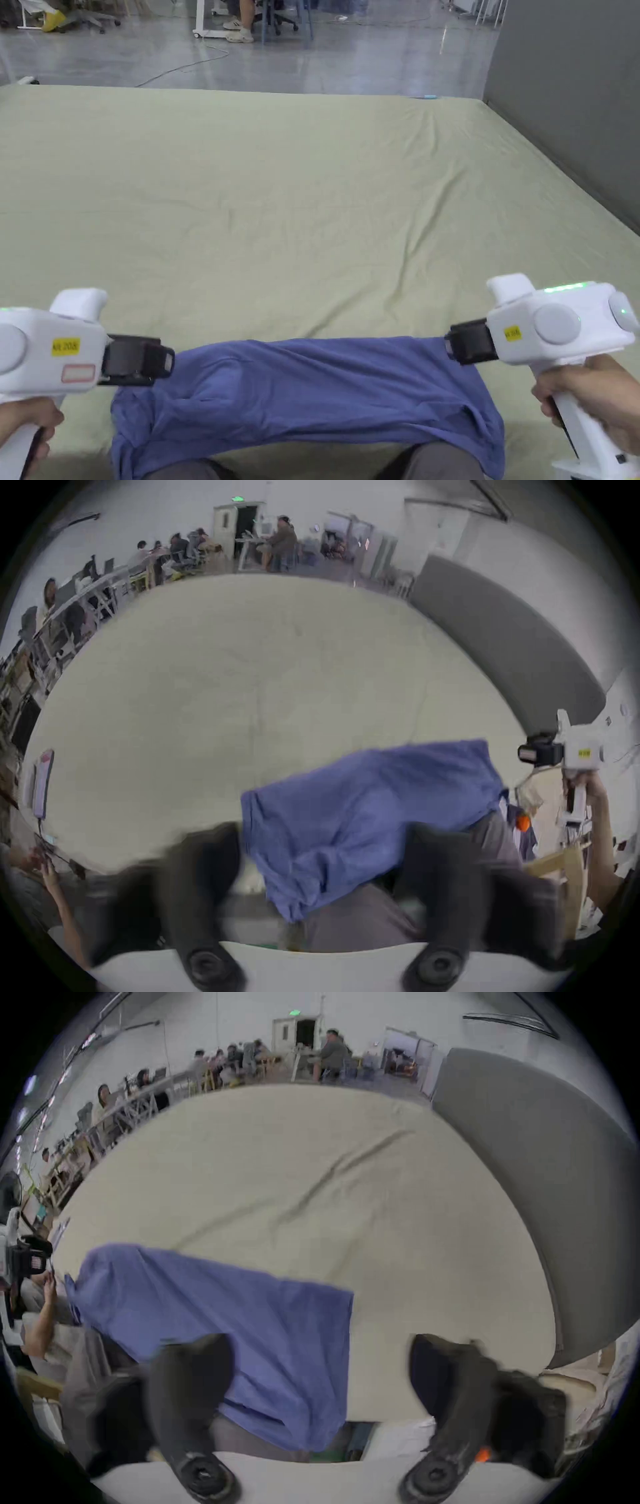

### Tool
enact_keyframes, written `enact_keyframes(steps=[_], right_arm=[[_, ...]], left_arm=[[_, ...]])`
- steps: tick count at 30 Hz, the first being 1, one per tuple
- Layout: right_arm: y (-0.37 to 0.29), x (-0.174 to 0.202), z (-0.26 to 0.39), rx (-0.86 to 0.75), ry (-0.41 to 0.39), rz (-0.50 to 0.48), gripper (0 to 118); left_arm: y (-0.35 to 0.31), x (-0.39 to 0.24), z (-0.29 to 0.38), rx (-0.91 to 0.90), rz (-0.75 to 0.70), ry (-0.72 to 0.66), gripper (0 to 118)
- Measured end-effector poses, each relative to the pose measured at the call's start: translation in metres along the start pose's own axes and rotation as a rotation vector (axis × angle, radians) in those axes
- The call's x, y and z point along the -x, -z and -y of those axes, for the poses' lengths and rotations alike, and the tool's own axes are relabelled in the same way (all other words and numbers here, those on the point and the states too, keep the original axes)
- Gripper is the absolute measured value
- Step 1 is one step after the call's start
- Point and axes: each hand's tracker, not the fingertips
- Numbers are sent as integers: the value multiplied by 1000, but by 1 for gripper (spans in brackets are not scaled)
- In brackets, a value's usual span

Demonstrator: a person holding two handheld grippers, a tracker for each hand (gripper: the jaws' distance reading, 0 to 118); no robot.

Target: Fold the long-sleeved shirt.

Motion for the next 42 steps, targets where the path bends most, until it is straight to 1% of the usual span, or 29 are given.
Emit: enact_keyframes(steps=[1, 2, 3, 4, 5, 9, 12, 13, 14, 15, 16, 17, 18, 21, 24, 25, 26, 27, 28, 32, 33, 34, 35, 36, 37, 38, 39, 40, 42], right_arm=[[-3, 6, -7, -18, -14, -5, 0], [-2, 15, -14, -40, -39, -3, 0], [2, 22, -17, -51, -56, 42, 0], [11, 31, -19, -30, -35, 28, 0], [15, 38, -21, -17, -75, 31, 0], [16, 58, -27, -30, -77, 6, 0], [10, 67, -30, -37, -75, -19, 0], [11, 72, -30, -44, -86, -27, 0], [4, 72, -34, -51, -94, -34, 0], [4, 75, -34, -55, -97, -40, 0], [5, 79, -34, -61, -97, -59, 0], [3, 82, -35, -62, -94, -103, 0], [-1, 84, -35, -54, -94, -131, 0], [2, 96, -31, -59, -119, -137, 0], [1, 99, -31, -48, -141, -149, 0], [3, 100, -30, -40, -142, -156, 0], [-2, 99, -30, -38, -139, -158, 0], [-1, 99, -29, -36, -136, -156, 0], [1, 99, -29, -33, -135, -149, 0], [-2, 96, -26, -24, -120, -132, 0], [-2, 95, -25, -22, -112, -132, 0], [-4, 94, -24, -18, -107, -129, 0], [-4, 93, -23, -15, -103, -125, 0], [-3, 93, -21, -10, -100, -119, 0], [-3, 92, -20, -6, -99, -112, 0], [-4, 92, -19, -2, -97, -107, 0], [-4, 91, -19, 2, -97, -107, 0], [-4, 91, -19, 4, -98, -107, 0], [-7, 90, -21, 5, -99, -104, 0]], left_arm=[[-3, -2, -5, -44, 6, 41, 0], [-1, -4, -10, -53, -25, 68, 0], [1, -5, -15, -81, -77, 66, 0], [4, -5, -19, -48, -65, 62, 0], [6, -3, -22, -43, -54, 61, 0], [11, 9, -19, -29, 5, 3, 0], [17, 33, -9, -15, 83, -136, 0], [19, 44, -5, -20, 126, -175, 3], [23, 56, 1, -18, 170, -207, 21], [27, 66, 5, 1, 200, -247, 69], [35, 77, 11, 35, 238, -287, 103], [45, 89, 20, 74, 297, -331, 118], [51, 98, 28, 88, 342, -375, 118], [77, 118, 53, 126, 464, -526, 118], [101, 123, 71, 128, 567, -634, 118], [104, 123, 73, 35, 621, -640, 118], [109, 123, 71, 10, 666, -643, 118], [118, 118, 70, 62, 685, -665, 118], [124, 114, 68, 51, 706, -670, 118], [147, 84, 50, 93, 719, -582, 118], [151, 76, 45, 88, 724, -529, 116], [155, 72, 37, 88, 690, -482, 104], [157, 72, 30, 82, 660, -445, 95], [154, 67, 25, 60, 579, -421, 81], [152, 65, 20, 43, 470, -371, 64], [155, 64, 14, 16, 466, -340, 11], [148, 65, 7, 58, 464, -342, 12], [144, 69, 2, 55, 489, -334, 12], [129, 80, -10, 30, 464, -298, 12]])
